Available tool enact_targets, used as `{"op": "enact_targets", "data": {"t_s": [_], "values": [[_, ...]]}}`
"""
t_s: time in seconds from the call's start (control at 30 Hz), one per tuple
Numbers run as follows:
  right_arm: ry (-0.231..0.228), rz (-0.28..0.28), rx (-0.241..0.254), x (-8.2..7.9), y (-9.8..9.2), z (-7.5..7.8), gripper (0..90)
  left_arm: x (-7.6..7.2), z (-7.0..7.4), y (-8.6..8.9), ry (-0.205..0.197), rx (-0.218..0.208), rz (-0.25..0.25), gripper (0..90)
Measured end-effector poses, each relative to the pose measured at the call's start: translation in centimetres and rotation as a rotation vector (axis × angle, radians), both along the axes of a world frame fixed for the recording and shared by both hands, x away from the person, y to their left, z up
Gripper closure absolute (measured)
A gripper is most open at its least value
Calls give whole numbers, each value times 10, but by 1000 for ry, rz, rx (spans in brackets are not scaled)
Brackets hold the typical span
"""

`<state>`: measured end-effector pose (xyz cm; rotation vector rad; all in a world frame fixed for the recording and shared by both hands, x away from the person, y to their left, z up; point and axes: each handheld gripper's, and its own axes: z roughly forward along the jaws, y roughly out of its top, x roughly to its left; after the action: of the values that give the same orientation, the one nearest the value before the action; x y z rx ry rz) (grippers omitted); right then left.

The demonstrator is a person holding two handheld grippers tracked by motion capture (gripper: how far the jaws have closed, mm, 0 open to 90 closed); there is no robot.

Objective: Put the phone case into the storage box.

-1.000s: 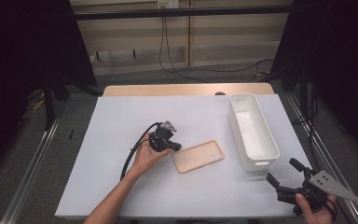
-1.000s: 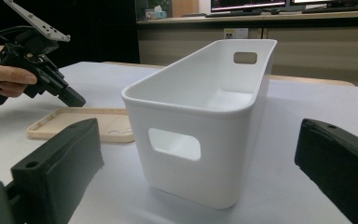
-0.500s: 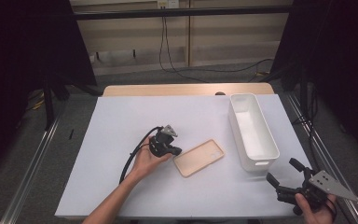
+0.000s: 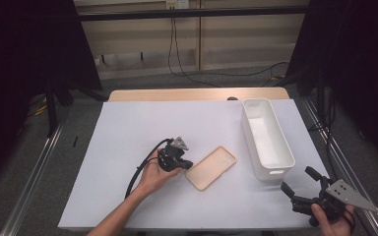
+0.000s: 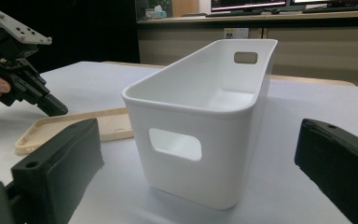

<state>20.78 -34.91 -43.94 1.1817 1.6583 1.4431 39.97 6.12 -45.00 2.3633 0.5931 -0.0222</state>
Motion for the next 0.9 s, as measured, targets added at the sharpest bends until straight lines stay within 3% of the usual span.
{"op": "enact_targets", "data": {"t_s": [0.9], "values": [[-2, 4, -2, -1, 1, 0, 4, -9, -4, 5, 21, -57, -9, 900]]}}
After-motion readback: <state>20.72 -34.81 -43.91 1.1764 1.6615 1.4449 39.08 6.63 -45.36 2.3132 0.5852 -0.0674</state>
